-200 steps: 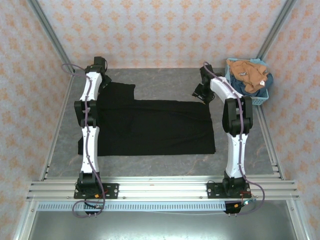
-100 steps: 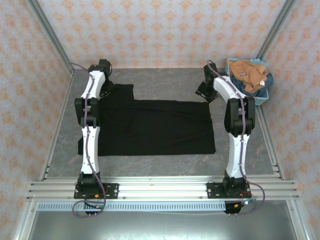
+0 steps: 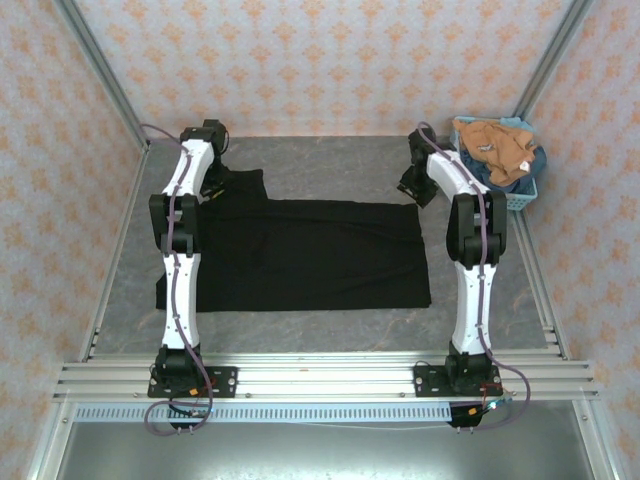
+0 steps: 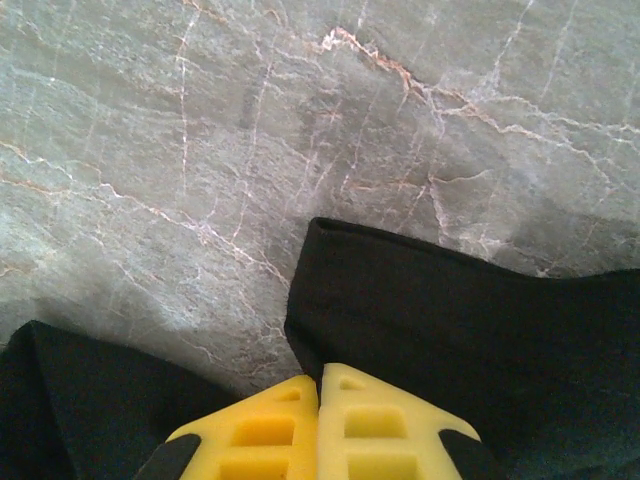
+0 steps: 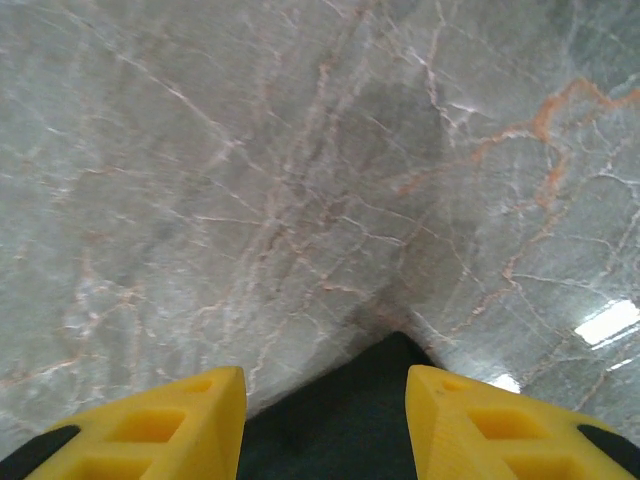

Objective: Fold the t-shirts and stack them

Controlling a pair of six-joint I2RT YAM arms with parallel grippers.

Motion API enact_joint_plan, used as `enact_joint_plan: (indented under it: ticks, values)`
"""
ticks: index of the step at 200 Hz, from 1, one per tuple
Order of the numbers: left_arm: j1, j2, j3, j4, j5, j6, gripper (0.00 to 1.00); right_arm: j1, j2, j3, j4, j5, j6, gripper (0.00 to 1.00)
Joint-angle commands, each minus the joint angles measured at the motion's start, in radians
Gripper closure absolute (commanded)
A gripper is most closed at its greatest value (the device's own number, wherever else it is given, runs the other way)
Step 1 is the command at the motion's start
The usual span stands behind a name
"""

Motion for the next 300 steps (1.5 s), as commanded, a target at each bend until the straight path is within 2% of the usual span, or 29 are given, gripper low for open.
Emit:
enact_joint_plan:
  ticks: [1,22,68,77,97,111,171,202,223,262,282,300]
  values:
    - [0.011,-0.009,0.021,-0.040,0.001,0.013,1.00,0.007,0.018,-0.002,-0.035,0.040,0.038,0.53]
    - [0.012,-0.007,0.022,-0.032,0.002,0.015,1.00,0.007,0.052,0.017,-0.039,0.039,0.041,0.54]
    - [0.016,-0.011,0.021,-0.003,0.019,0.010,1.00,0.007,0.088,0.038,-0.050,0.036,0.056,0.61]
    - [0.018,-0.010,0.021,0.006,0.026,0.012,1.00,0.006,0.092,0.046,-0.048,0.036,0.055,0.66]
    - [0.024,-0.010,0.022,0.051,0.067,0.017,1.00,0.006,0.107,0.085,-0.054,0.041,0.042,0.90]
    - [0.032,-0.014,0.027,0.113,0.101,0.017,1.00,0.001,0.110,0.118,-0.052,0.046,0.031,1.00]
    - [0.057,0.009,0.206,0.392,0.185,-0.065,1.00,-0.024,0.187,0.381,-0.084,-0.018,0.001,1.00]
    - [0.066,0.007,0.215,0.516,0.215,-0.102,1.00,-0.034,0.241,0.500,-0.089,-0.087,-0.003,1.00]
    - [0.069,0.005,0.217,0.515,0.229,-0.100,1.00,-0.039,0.261,0.541,-0.107,-0.120,0.001,1.00]
    - [0.068,-0.061,0.166,0.418,0.254,-0.040,1.00,-0.038,0.227,0.504,-0.081,-0.213,0.005,1.00]
    - [0.056,-0.165,0.066,0.352,0.236,0.022,1.00,-0.036,0.176,0.446,-0.058,-0.239,-0.007,1.00]
    - [0.044,-0.313,-0.120,0.337,0.192,0.071,1.00,-0.036,0.123,0.389,-0.058,-0.247,-0.032,1.00]
